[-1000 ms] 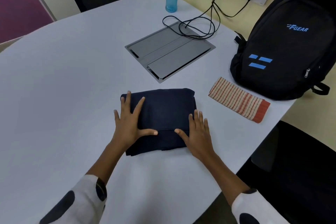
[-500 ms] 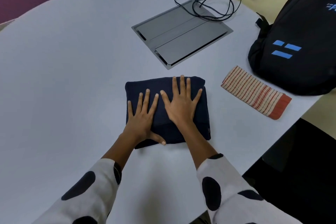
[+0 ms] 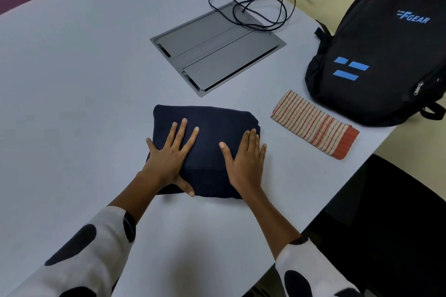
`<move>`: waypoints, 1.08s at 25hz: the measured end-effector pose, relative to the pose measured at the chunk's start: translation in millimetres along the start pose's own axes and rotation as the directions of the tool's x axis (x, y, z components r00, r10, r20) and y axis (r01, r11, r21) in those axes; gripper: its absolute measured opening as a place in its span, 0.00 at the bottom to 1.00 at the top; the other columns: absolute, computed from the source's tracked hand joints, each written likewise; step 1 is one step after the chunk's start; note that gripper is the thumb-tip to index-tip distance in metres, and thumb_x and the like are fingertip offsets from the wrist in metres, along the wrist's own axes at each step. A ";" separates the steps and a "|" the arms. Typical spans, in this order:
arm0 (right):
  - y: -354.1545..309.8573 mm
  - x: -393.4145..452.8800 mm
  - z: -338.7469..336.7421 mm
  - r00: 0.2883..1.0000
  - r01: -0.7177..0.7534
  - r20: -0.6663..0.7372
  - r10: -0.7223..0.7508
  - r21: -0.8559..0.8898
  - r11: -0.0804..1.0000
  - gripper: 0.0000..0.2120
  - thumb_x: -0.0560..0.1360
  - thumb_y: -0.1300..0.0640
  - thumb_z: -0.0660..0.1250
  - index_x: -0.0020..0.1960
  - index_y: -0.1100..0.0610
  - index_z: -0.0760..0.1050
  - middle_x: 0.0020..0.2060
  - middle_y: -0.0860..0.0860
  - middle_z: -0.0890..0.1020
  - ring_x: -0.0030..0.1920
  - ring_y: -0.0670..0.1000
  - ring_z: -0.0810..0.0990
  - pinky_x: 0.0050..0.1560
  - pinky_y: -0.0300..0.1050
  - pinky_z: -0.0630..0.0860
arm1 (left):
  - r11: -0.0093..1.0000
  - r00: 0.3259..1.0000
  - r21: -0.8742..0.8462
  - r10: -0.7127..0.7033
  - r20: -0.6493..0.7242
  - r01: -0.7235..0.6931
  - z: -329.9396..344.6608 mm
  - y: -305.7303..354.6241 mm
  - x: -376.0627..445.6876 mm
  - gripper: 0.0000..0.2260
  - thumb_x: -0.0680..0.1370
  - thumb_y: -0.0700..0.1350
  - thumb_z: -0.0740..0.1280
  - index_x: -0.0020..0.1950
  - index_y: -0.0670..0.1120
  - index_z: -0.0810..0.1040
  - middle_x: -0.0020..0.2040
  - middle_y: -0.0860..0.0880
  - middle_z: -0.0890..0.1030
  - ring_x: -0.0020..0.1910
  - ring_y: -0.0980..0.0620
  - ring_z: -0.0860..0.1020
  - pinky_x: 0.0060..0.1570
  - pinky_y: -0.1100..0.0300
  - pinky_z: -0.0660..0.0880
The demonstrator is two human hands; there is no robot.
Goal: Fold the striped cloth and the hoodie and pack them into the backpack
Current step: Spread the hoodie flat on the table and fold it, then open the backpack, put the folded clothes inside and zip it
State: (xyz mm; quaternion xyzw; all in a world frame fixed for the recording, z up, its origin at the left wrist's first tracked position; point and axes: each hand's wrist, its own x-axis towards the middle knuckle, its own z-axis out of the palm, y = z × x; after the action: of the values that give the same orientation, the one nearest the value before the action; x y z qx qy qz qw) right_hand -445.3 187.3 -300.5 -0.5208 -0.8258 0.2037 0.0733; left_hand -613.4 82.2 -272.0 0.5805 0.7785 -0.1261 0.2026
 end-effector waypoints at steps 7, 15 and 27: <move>114.1 66.1 -52.9 0.997 0.025 -0.071 -0.035 -0.134 0.991 0.27 0.79 0.57 0.62 0.76 0.60 0.58 0.75 0.60 0.60 0.76 0.59 0.53 0.76 0.56 0.45 | 0.962 0.988 0.227 0.143 0.063 -0.154 -29.6 3.1 34.5 0.69 0.52 0.72 0.72 0.67 0.55 0.20 0.71 0.47 0.23 0.74 0.43 0.31 0.67 0.30 0.51; 148.5 94.5 -71.1 0.994 0.076 0.109 -0.023 -0.508 0.858 0.32 0.78 0.65 0.62 0.77 0.60 0.52 0.71 0.64 0.65 0.67 0.64 0.70 0.62 0.61 0.72 | 0.916 0.969 0.320 0.213 0.126 -0.243 -46.8 15.4 54.3 0.69 0.53 0.69 0.74 0.66 0.58 0.18 0.69 0.49 0.20 0.69 0.44 0.27 0.70 0.33 0.47; -6.4 47.7 -123.4 0.992 0.107 0.063 -0.109 0.030 0.994 0.22 0.82 0.58 0.53 0.76 0.51 0.59 0.60 0.56 0.77 0.58 0.60 0.77 0.58 0.55 0.73 | 0.995 0.984 -0.094 0.000 -0.177 -0.017 -4.0 1.0 -10.9 0.55 0.67 0.64 0.70 0.73 0.49 0.31 0.75 0.48 0.32 0.73 0.48 0.32 0.73 0.39 0.47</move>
State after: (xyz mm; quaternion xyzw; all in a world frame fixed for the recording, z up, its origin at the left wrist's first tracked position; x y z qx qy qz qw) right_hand -430.8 259.4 -190.4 -0.4674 -0.8520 0.2272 0.0643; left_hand -610.4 74.9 -263.4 0.5824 0.7961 -0.0358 0.1608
